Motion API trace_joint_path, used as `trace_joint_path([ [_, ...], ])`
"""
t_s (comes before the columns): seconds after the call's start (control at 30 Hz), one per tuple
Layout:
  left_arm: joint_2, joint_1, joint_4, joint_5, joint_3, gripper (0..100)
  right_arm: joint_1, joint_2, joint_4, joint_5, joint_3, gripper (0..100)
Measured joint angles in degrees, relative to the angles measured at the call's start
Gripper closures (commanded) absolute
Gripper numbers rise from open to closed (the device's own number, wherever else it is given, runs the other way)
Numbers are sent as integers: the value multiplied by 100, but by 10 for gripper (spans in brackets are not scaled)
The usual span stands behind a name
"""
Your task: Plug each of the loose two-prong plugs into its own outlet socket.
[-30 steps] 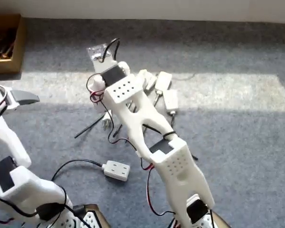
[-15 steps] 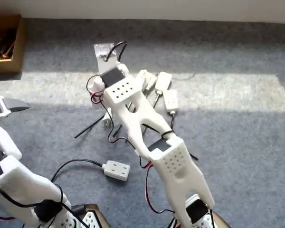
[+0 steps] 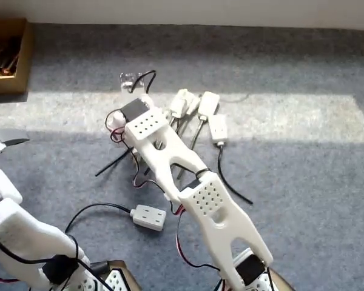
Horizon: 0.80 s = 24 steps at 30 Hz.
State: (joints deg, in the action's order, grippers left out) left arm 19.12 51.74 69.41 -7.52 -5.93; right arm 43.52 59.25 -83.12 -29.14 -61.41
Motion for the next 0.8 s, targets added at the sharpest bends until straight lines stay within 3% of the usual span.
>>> trace_joint_path([
  [0.27,0,0,0,0,0,556,0,580,352,598,-334,831],
  [0.43,0,0,0,0,0,556,-114,633,352,615,-360,995],
  [0.8,0,0,0,0,0,556,-202,484,-176,193,-360,992],
])
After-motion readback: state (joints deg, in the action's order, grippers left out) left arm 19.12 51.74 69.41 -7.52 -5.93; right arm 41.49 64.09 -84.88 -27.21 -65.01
